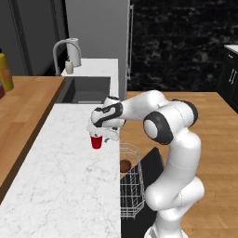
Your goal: Pick up the cup and bowl from the counter, place them in the dishwasher, and close the dishwasher door.
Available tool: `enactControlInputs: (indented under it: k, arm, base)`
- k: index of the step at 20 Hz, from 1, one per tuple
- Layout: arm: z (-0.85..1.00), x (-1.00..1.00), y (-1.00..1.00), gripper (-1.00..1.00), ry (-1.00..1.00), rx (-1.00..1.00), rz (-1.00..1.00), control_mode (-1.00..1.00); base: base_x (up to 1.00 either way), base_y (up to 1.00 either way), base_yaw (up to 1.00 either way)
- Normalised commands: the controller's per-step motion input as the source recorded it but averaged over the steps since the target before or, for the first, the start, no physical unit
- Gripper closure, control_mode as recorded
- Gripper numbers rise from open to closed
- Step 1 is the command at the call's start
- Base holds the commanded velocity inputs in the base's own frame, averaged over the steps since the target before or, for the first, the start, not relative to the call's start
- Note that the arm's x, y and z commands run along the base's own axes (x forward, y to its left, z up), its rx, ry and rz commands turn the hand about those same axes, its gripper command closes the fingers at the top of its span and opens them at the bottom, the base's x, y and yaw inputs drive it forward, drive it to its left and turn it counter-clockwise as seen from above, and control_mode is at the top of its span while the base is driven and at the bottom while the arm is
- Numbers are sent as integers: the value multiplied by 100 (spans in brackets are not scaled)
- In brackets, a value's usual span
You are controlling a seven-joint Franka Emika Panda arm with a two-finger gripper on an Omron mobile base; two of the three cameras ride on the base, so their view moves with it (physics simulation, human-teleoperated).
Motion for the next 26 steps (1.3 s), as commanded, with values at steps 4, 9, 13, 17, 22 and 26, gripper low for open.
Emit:
enactControlInputs:
  k: [4, 9, 13, 17, 22, 26]
  arm:
    - [-14, -5, 0, 100, 8, 0, 0, -100]
    - [-3, -43, -23, 100, 1, 0, 0, -100]
    - [-1, -98, -89, 100, 0, 1, 0, -100]
    - [7, -100, -100, 100, -3, 5, 0, -100]
    - [22, -94, -100, 100, -5, 6, 0, -100]
    - [0, -19, -89, 100, 0, 5, 1, -100]
  base:
    - [0, 0, 0]
    - [0, 0, 0]
    - [0, 0, 0]
    - [0, 0, 0]
    - [0, 0, 0]
    - [0, 0, 0]
